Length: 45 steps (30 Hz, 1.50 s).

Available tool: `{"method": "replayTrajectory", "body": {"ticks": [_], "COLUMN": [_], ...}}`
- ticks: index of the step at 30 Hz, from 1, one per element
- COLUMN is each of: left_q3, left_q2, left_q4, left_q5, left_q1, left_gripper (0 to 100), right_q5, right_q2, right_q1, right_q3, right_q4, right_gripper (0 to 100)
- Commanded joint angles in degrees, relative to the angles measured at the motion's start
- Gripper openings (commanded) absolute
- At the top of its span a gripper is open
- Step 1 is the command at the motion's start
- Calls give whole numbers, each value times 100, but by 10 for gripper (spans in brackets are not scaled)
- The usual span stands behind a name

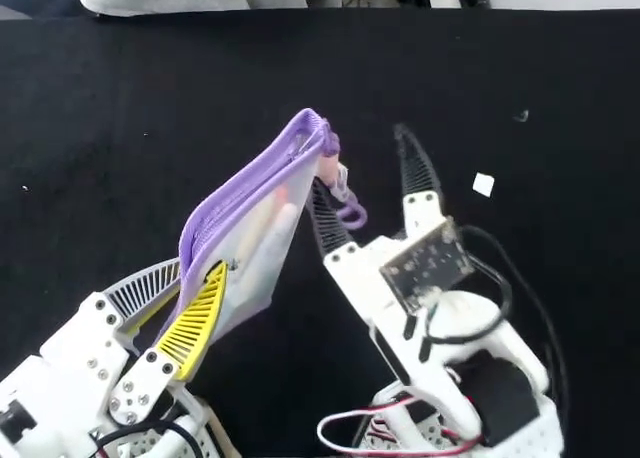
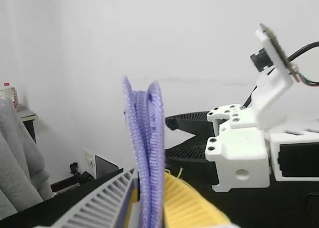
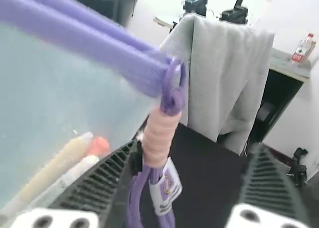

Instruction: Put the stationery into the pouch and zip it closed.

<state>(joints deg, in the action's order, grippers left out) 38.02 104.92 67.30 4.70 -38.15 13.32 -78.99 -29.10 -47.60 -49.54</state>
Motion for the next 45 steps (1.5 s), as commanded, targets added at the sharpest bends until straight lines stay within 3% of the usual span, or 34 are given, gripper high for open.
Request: {"method": "replayTrajectory", "body": {"ticks": [1, 25, 34, 42, 45], "left_q3": [-374, -312, -312, -312, -312], "left_q2": [-26, -26, -26, -26, -26], "left_q4": [53, 53, 53, 123, 132], "left_q5": [-70, -70, -70, -70, -70], "left_q1": [-31, -31, -31, -31, -31], "left_gripper": [29, 29, 29, 29, 29], "right_q5": [-18, 26, 26, 457, 580], "right_q2": [57, 57, 57, 57, 57], "right_q1": [-79, -88, -79, -53, 264], "right_q3": [-207, 321, 356, 356, 338], "right_q4": [167, 563, 589, 554, 545], "right_gripper": [266, 284, 35, 11, 11]}}
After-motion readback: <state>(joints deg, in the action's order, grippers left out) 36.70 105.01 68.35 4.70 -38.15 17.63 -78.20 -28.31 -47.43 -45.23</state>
